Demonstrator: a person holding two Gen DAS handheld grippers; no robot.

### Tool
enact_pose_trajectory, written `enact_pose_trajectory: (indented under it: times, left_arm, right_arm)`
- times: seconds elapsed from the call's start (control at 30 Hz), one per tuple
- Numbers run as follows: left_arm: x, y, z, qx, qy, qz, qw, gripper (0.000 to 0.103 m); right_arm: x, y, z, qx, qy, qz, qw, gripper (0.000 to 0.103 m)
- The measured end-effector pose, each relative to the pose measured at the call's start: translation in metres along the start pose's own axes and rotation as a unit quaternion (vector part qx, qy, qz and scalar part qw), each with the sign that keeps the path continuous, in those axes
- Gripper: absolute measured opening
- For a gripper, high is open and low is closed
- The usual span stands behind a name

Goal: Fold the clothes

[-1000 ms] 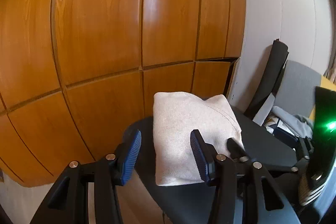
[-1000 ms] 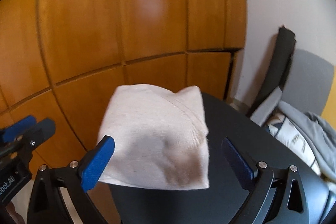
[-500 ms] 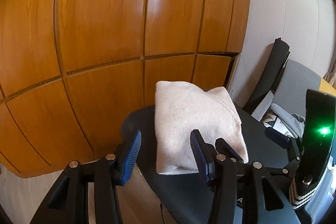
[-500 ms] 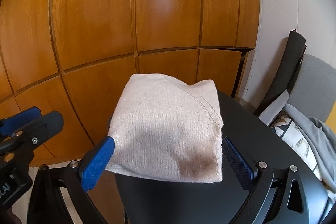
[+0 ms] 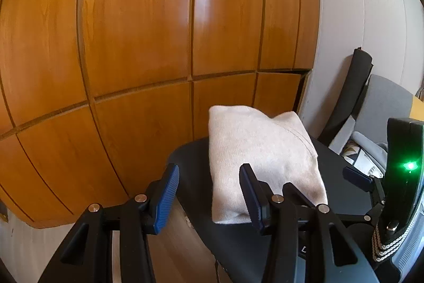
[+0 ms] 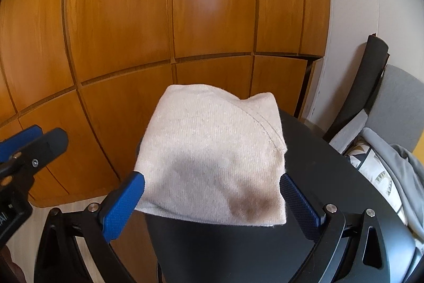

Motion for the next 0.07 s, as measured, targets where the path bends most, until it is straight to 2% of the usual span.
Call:
enact_pose_trajectory:
  times: [0.07]
  left_arm:
    - [-0.0021,0.0004,0.0020,0.002,-0.003,0.003,1.0000,0.048]
  right_arm:
    - [-0.0017,0.0014,0.0013,0.000,-0.002,0.003,1.000,0.103]
Point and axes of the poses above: each gripper's, at about its wrist camera, not at the fingertips, and z roughly the way its jaws point, y to its right, x to its top, the point moved 3 cm from there along z, roughly the way its jaws point, and after that the axes turned 11 degrees about x, right-handed, at the moved point
